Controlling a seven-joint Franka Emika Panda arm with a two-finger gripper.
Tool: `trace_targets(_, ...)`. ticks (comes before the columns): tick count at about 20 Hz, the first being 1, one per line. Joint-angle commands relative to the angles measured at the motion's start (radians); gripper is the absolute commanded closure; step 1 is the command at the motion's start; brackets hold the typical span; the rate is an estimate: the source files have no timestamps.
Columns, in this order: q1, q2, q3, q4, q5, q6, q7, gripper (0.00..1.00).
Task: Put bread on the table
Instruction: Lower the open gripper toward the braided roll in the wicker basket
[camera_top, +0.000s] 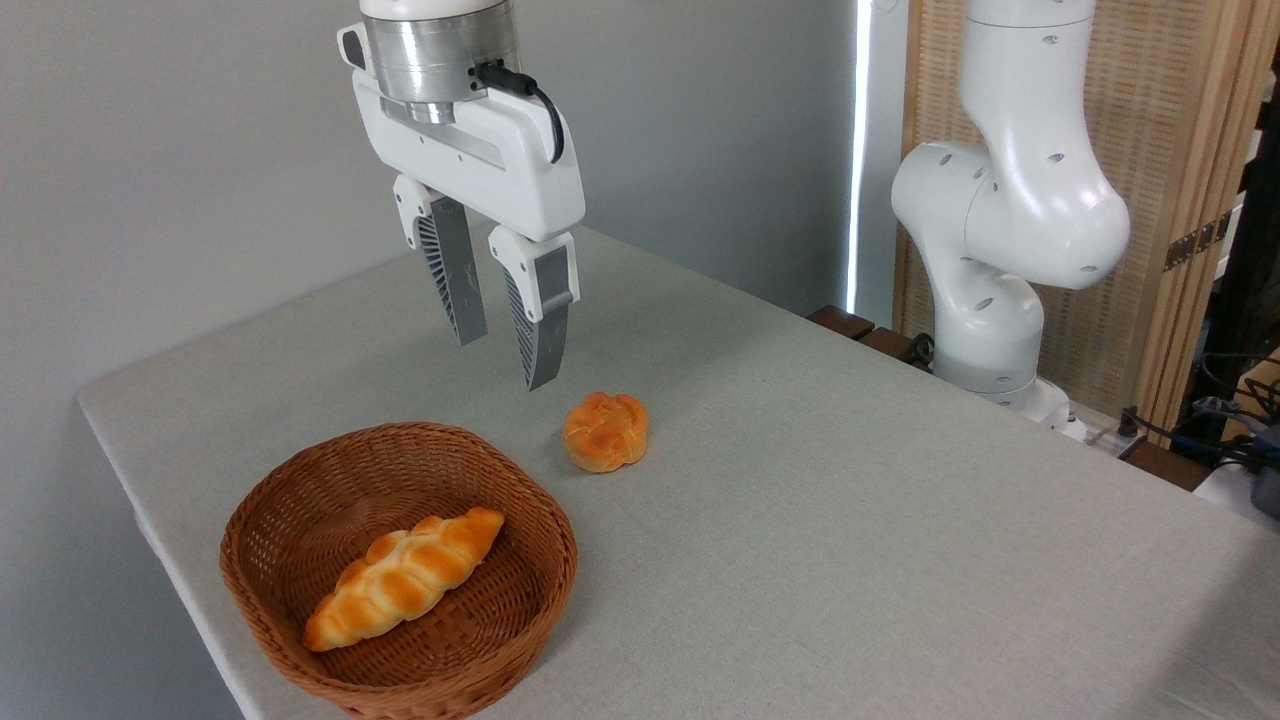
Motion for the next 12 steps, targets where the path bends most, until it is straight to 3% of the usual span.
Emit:
trace_targets(1, 0.003, 0.001, -0.003, -0.009, -0.056, 0.026, 0.011, 0.0)
trace_targets(8, 0.004, -0.013, 0.005, -0.049, -0.088, 0.114, 0.007, 0.0)
trace_targets(12, 0.01, -0.053, 0.005, -0.133, -0.091, 0.194, -0.013, 0.0)
